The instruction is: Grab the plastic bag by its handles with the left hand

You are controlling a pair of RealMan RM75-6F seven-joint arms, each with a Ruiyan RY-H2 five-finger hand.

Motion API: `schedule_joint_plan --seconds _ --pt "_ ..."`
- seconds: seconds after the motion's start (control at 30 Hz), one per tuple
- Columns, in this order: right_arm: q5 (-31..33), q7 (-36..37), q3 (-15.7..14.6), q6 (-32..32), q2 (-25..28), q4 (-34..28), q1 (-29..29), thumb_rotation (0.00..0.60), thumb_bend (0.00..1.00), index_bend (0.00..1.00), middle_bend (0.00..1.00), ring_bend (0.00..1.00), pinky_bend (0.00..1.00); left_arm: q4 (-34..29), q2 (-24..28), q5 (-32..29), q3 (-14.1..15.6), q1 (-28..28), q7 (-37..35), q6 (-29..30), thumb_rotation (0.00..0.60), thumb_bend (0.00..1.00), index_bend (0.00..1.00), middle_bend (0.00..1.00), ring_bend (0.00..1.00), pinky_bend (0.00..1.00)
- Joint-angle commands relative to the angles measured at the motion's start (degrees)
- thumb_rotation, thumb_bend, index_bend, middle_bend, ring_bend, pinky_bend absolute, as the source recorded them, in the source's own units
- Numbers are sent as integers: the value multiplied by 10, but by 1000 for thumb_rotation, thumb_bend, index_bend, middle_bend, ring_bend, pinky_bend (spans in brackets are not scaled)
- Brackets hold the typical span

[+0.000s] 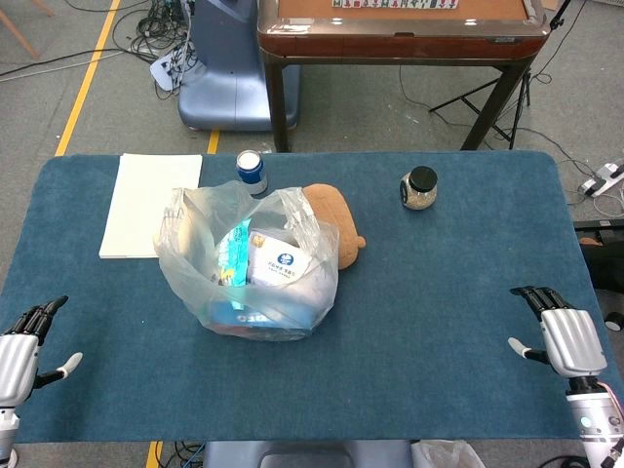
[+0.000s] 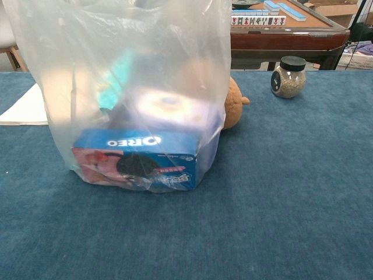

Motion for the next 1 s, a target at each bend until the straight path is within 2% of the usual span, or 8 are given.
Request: schedule_joint_plan --seconds 0.03,0.3,0.5,0.83,1.0 --pt "1 0 0 -1 0 0 0 600 0 278 282 231 525 3 -1 2 1 -2 -1 -3 600 146 130 203 201 435" --pt "7 8 0 -6 1 1 2 600 0 278 282 231 525 7 -3 0 -3 -9 -15 -11 600 113 138 203 204 435" --pt "5 4 -1 -4 0 0 1 600 0 278 282 231 525 6 -4 10 -10 -17 -82 -5 600 5 243 230 237 435" --pt "3 2 -1 3 2 -4 -1 600 0 278 282 231 525 -23 28 5 -51 -50 -176 -8 600 0 302 259 248 434" --pt "1 2 -3 0 2 -4 0 600 0 278 282 231 525 -40 43 -22 -79 -62 -203 -12 600 0 308 263 247 435"
